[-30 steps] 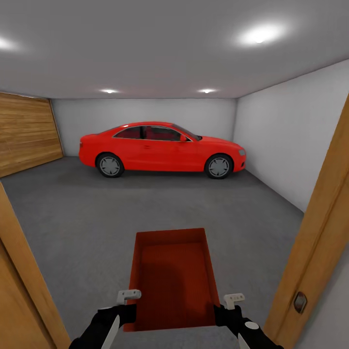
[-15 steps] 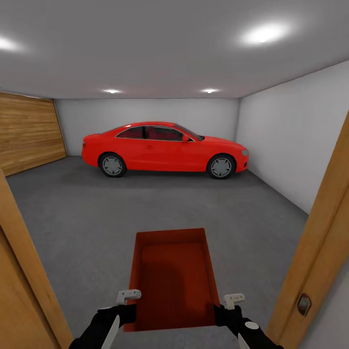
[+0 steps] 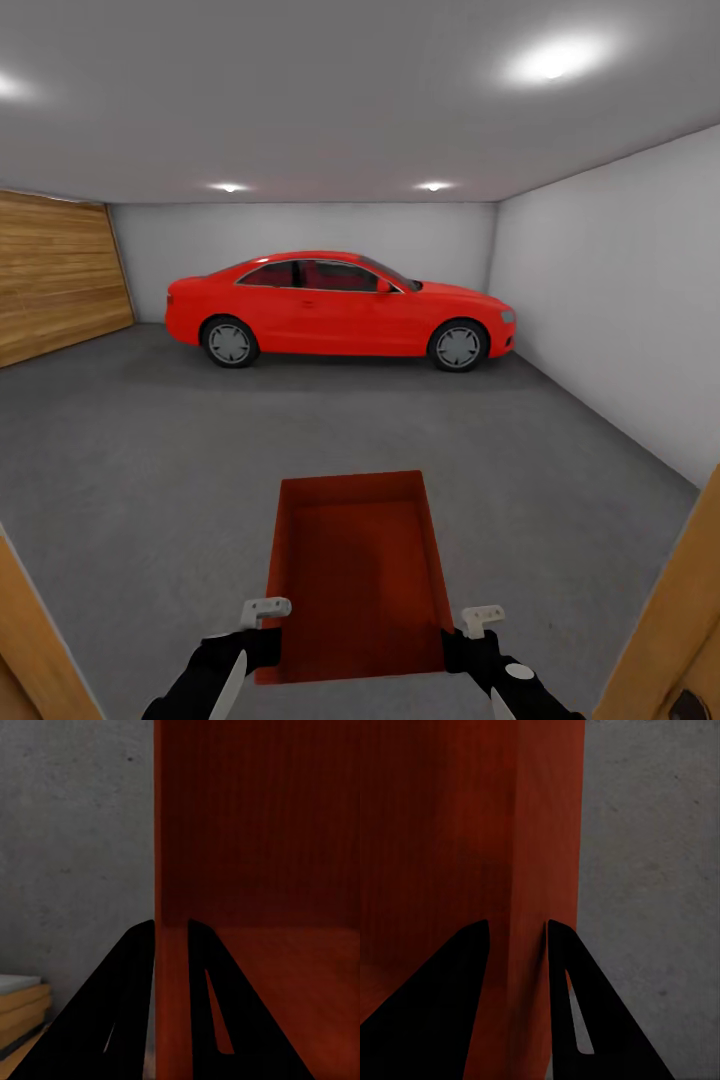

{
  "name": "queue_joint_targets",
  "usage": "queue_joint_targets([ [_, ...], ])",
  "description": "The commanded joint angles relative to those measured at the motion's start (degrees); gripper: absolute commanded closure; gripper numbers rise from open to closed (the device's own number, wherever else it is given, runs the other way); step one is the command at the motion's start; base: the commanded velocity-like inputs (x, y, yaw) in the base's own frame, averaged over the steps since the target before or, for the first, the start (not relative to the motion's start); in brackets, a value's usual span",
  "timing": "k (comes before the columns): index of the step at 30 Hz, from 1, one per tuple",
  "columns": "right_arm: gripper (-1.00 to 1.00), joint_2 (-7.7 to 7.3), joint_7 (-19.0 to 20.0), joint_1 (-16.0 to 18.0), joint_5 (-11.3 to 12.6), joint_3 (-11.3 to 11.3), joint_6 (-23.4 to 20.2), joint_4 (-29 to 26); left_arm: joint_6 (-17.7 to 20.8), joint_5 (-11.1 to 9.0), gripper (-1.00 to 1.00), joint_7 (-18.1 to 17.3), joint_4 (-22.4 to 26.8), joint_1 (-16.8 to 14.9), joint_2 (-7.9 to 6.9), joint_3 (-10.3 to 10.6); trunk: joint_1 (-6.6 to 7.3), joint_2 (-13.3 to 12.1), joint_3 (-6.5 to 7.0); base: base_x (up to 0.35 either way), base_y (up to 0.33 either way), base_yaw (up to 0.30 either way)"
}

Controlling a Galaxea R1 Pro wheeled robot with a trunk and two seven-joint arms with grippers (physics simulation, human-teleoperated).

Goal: Move the two storage containers from the living room to the garage. In the garage, place one container on the floor and stack the other container on top of it (either order is fine).

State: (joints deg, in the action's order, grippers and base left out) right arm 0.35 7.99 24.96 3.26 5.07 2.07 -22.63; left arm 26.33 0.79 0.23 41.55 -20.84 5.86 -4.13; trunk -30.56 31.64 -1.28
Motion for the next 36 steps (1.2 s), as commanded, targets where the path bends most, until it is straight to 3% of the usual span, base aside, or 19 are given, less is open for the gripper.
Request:
queue_joint_targets([
  [1, 1.00, -0.09, 4.18, 0.00, 0.52, 1.52, 0.22, 0.13, 0.39, 1.81, 1.00, 0.04, 4.54, -0.07, 0.03, -1.06, -0.05, 0.10, -0.12, 0.200, 0.000, 0.000],
  [26, 1.00, -0.07, 4.15, 0.00, 0.52, 1.52, 0.22, 0.13, 0.29, 1.85, 1.00, 0.04, 4.51, -0.07, 0.03, -1.06, -0.05, 0.10, -0.12, 0.023, 0.029, 0.000],
  [36, 1.00, -0.07, 4.17, 0.00, 0.52, 1.52, 0.22, 0.13, 0.19, 1.85, 1.00, 0.04, 4.51, -0.07, 0.03, -1.06, -0.05, 0.10, -0.12, 0.249, 0.000, 0.000],
])
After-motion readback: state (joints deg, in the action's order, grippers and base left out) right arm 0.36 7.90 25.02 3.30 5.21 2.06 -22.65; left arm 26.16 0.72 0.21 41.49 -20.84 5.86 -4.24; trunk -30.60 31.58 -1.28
